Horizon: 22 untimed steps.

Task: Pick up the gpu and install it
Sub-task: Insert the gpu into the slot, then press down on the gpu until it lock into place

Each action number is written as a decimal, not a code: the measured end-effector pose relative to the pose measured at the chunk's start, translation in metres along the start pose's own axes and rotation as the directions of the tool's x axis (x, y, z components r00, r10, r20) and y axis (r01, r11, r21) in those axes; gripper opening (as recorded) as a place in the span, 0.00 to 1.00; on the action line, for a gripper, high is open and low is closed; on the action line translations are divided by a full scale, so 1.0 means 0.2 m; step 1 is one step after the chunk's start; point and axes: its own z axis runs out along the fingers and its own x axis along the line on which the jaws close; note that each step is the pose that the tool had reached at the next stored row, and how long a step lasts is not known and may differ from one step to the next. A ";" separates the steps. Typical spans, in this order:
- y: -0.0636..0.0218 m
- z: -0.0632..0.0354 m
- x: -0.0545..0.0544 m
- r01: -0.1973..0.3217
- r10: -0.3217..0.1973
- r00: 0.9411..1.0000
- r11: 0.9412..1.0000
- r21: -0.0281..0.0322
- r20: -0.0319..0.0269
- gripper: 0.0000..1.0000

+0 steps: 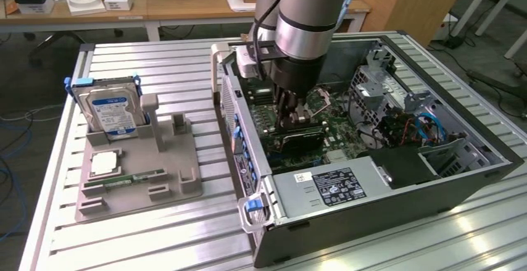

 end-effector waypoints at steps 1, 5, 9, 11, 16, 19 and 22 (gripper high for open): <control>-0.007 0.002 0.00 0.000 0.000 1.000 1.000 0.000 0.000 0.10; -0.015 0.004 0.00 0.000 0.000 1.000 1.000 0.000 0.000 0.10; -0.015 0.004 0.00 0.000 0.000 1.000 1.000 0.000 0.000 0.10; -0.015 0.004 0.00 0.000 0.000 1.000 1.000 0.000 0.000 0.10; -0.015 0.004 0.00 0.000 0.000 1.000 1.000 0.000 0.000 0.10; -0.009 0.004 0.00 0.000 0.000 1.000 1.000 0.000 0.000 0.10; 0.019 0.005 0.00 0.000 0.000 1.000 1.000 0.000 0.000 0.10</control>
